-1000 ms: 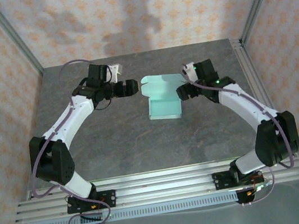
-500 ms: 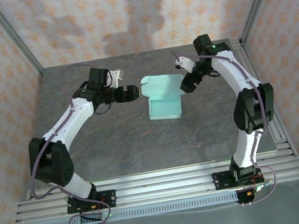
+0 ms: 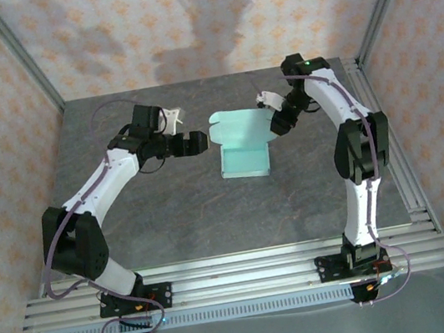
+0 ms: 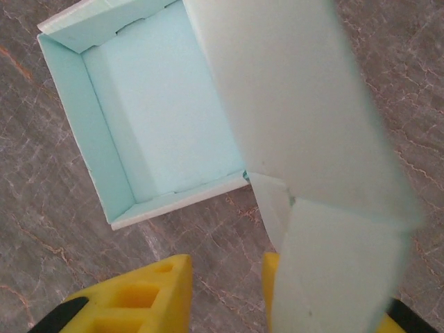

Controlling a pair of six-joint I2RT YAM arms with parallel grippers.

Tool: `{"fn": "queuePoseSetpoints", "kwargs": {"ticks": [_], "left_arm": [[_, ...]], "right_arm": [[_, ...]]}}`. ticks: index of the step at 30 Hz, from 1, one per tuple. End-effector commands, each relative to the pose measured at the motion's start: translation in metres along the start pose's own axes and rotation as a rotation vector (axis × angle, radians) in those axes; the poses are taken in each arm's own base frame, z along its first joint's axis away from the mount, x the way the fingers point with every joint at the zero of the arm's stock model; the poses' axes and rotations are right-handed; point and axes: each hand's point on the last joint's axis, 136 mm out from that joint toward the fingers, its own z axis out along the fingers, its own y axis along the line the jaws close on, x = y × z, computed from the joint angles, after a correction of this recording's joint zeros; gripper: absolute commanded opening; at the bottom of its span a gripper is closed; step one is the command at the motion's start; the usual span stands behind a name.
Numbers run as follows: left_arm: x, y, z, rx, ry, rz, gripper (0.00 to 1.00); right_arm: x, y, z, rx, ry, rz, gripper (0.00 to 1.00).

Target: Fold the paper box

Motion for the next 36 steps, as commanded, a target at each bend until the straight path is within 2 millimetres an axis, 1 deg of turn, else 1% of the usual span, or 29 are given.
{"fn": "queuePoseSetpoints", "kwargs": {"ticks": [1,4,10,15,17,19,23,26,28,30,33,36], "left_arm": [[-0.003,-0.007,-0.009,0.029,-0.030,0.012,0.97],[-0.002,-0.006,-0.009,0.026,-0.028,0.012,0.97],[0.000,-0.006,-0.009,0.026,-0.025,0.014,0.97],[0.002,-0.006,-0.012,0.021,-0.022,0.022,0.97],[0.003,-0.006,-0.013,0.019,-0.023,0.028,0.97],[0.003,-0.007,-0.013,0.020,-0.024,0.030,0.97],[0.003,-0.006,-0.012,0.024,-0.024,0.026,0.97],[0.005,-0.006,-0.012,0.025,-0.024,0.024,0.97],[0.007,-0.006,-0.013,0.025,-0.023,0.027,0.97],[0.008,-0.006,-0.014,0.022,-0.023,0.028,0.97],[0.008,-0.006,-0.014,0.020,-0.023,0.030,0.97],[0.009,-0.005,-0.014,0.019,-0.019,0.031,0.97]], "right_arm": [[-0.005,-0.003,-0.003,-0.007,-0.016,-0.008,0.32],[-0.009,-0.009,-0.003,0.015,-0.026,-0.005,0.36],[-0.017,-0.009,-0.004,0.000,-0.059,-0.007,0.33],[-0.010,-0.014,-0.012,0.037,-0.026,-0.010,0.47],[-0.011,-0.016,-0.016,0.052,-0.039,-0.009,0.53],[-0.013,-0.019,-0.016,0.059,-0.048,-0.013,0.59],[-0.015,-0.025,-0.012,0.053,-0.041,-0.009,0.66],[-0.020,-0.029,-0.010,0.053,-0.053,-0.008,0.68],[-0.022,-0.028,-0.007,0.045,-0.049,-0.014,0.67],[-0.023,-0.024,-0.004,0.020,-0.042,-0.024,0.64],[-0.022,-0.019,0.000,-0.020,-0.024,-0.029,0.52],[-0.021,-0.017,0.001,-0.040,-0.008,-0.025,0.37]]}}
